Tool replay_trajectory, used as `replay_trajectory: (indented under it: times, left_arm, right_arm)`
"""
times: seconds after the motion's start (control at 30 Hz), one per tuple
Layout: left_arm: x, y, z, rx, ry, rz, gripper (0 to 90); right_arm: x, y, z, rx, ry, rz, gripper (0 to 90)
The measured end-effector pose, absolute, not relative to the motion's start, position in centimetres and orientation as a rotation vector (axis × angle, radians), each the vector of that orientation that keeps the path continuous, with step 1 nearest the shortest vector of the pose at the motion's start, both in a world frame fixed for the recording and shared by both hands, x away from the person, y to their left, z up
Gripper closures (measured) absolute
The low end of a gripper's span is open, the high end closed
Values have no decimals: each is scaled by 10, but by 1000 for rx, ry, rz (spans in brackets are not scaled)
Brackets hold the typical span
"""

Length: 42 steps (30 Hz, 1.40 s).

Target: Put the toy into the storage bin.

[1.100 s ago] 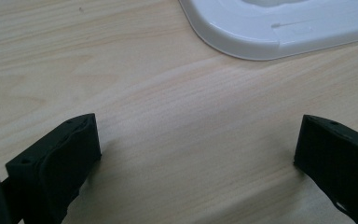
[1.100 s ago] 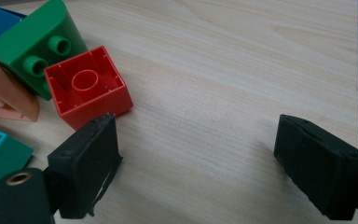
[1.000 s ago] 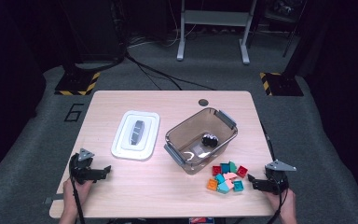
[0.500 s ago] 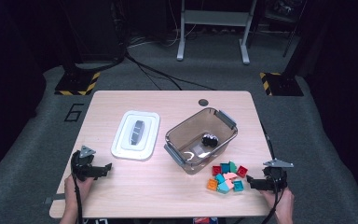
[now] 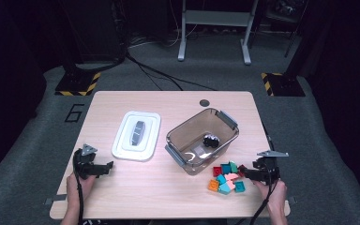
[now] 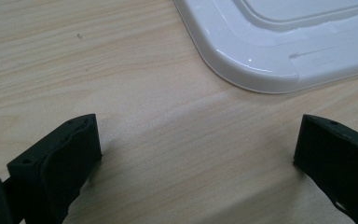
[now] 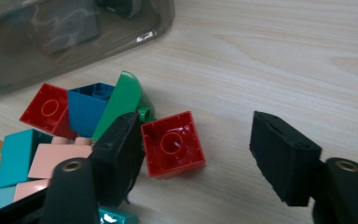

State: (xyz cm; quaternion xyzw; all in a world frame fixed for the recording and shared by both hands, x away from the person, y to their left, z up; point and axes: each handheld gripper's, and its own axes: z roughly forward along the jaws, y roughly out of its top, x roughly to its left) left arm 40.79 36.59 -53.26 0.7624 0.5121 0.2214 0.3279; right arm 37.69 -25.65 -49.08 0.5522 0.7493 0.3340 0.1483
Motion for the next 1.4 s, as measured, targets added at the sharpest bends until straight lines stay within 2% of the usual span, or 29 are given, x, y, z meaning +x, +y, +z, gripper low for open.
replay_trajectory:
  times: [0.1,0.2,0.43,0.73,1.4]
  left_arm:
    - [408,366,-533,1996,1342,578,2]
    - [408,366,-533,1997,1341,579,2]
    - [408,366,-533,1994,1343,579,3]
    - [408,366,-532,1999,1344,584,2]
    - [408,366,-533,1995,1346,584,2]
  right_arm:
    - [380,-256,-493,1538,2210,942,460]
    - [381,-258,-495,1556,2207,943,501]
    - [381,-259,-499,1567,2199,916,661]
    - [382,-259,-497,1582,2181,913,689]
    - [387,-254,-479,1575,2135,946,691]
